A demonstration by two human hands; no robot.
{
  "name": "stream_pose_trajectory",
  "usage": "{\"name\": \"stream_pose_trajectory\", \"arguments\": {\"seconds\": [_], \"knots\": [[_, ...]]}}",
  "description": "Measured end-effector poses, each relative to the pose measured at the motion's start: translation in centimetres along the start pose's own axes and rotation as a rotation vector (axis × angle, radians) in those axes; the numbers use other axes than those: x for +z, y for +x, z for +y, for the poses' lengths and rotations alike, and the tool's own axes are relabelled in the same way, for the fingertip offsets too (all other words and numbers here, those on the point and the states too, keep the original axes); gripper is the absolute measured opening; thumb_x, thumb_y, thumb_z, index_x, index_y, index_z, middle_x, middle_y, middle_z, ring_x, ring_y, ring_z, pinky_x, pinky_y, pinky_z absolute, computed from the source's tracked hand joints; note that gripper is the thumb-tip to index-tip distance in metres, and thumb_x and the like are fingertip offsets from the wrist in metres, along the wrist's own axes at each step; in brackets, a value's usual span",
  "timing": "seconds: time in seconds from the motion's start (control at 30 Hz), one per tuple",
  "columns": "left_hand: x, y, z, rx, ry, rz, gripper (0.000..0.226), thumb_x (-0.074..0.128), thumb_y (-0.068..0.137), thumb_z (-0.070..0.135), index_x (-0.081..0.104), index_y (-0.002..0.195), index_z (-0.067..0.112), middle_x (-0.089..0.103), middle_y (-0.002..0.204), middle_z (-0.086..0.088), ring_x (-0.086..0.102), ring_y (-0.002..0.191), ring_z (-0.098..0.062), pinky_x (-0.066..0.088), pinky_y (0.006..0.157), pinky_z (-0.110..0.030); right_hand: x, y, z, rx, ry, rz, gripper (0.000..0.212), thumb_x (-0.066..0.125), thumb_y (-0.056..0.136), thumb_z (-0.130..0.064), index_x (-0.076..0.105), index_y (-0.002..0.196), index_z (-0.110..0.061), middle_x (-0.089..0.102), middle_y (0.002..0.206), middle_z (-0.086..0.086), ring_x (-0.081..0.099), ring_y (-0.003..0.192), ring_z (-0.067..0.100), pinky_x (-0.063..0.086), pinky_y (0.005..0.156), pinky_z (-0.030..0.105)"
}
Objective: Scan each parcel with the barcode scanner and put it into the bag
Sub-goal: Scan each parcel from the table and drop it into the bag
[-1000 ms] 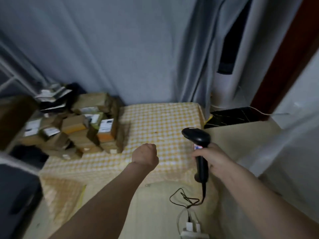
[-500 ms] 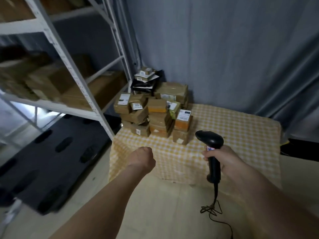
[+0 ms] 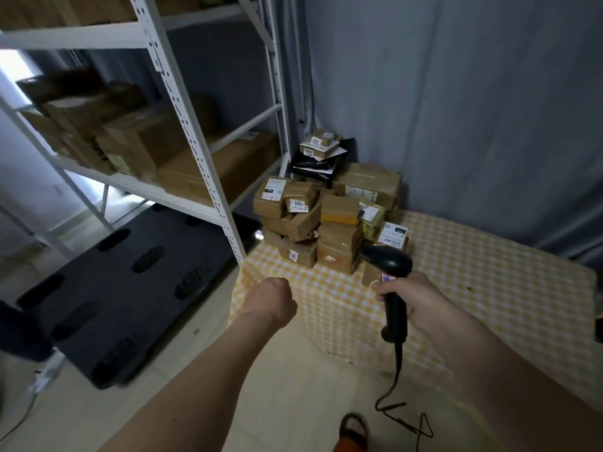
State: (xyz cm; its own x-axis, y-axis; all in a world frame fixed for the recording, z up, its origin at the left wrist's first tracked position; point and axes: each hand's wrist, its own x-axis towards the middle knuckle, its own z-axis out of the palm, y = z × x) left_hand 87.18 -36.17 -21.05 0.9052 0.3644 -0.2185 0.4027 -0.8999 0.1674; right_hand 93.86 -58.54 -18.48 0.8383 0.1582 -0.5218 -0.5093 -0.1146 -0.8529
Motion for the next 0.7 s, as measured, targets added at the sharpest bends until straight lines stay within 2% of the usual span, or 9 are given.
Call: {"name": "stream_pose_trajectory", "arguments": {"seconds": [0.07, 0.3, 0.43, 0.6, 0.7], "knots": [[-0.2, 1.9, -0.2, -0.004, -0.011, 0.003, 0.025, 0.057, 0.089, 0.024, 0.065, 0.111, 0.014, 0.063, 0.118, -0.006, 0.06, 0.108, -0.025, 0.051, 0.087, -0.031, 0.7, 1.6, -0.9, -0.005, 0.004, -0.005, 0.014, 0.063, 0.079, 0.013, 0.06, 0.084, 0.0, 0.058, 0.077, 0.016, 0.056, 0.067, 0.023, 0.046, 0.063, 0.03], [-2.0, 11.0, 2.4, 0.024, 0.016, 0.0, 0.028, 0.056, 0.091, 0.028, 0.062, 0.115, 0.016, 0.061, 0.12, -0.005, 0.059, 0.11, -0.024, 0.048, 0.086, -0.032, 0.6, 9.2, -5.2, 0.0, 0.055, -0.001, 0.014, 0.062, 0.079, 0.014, 0.06, 0.085, 0.001, 0.058, 0.072, 0.015, 0.055, 0.061, 0.023, 0.049, 0.062, 0.032], [-3.4, 16.9, 5.5, 0.043, 0.025, 0.006, 0.031, 0.055, 0.091, 0.029, 0.061, 0.119, 0.016, 0.061, 0.121, -0.006, 0.059, 0.111, -0.025, 0.05, 0.088, -0.033, -0.6, 14.5, -8.1, 0.019, 0.066, 0.034, 0.016, 0.064, 0.078, 0.012, 0.063, 0.09, 0.001, 0.06, 0.074, 0.015, 0.059, 0.065, 0.024, 0.051, 0.065, 0.034], [-4.1, 23.2, 9.1, 0.067, 0.044, -0.015, 0.028, 0.05, 0.091, 0.021, 0.062, 0.115, 0.015, 0.064, 0.113, -0.008, 0.061, 0.103, -0.026, 0.044, 0.072, -0.029, -2.3, 20.0, -11.8, 0.05, 0.029, 0.032, 0.022, 0.065, 0.078, 0.01, 0.062, 0.097, 0.001, 0.061, 0.077, 0.017, 0.06, 0.068, 0.026, 0.05, 0.061, 0.033], [-3.8, 26.3, 10.1, 0.065, 0.055, -0.055, 0.028, 0.054, 0.089, 0.025, 0.065, 0.114, 0.018, 0.064, 0.114, -0.008, 0.061, 0.105, -0.028, 0.046, 0.073, -0.03, -3.3, 22.8, -13.3, 0.052, 0.0, 0.047, 0.022, 0.065, 0.076, 0.011, 0.064, 0.096, 0.001, 0.061, 0.081, 0.018, 0.06, 0.069, 0.026, 0.051, 0.064, 0.036]]}}
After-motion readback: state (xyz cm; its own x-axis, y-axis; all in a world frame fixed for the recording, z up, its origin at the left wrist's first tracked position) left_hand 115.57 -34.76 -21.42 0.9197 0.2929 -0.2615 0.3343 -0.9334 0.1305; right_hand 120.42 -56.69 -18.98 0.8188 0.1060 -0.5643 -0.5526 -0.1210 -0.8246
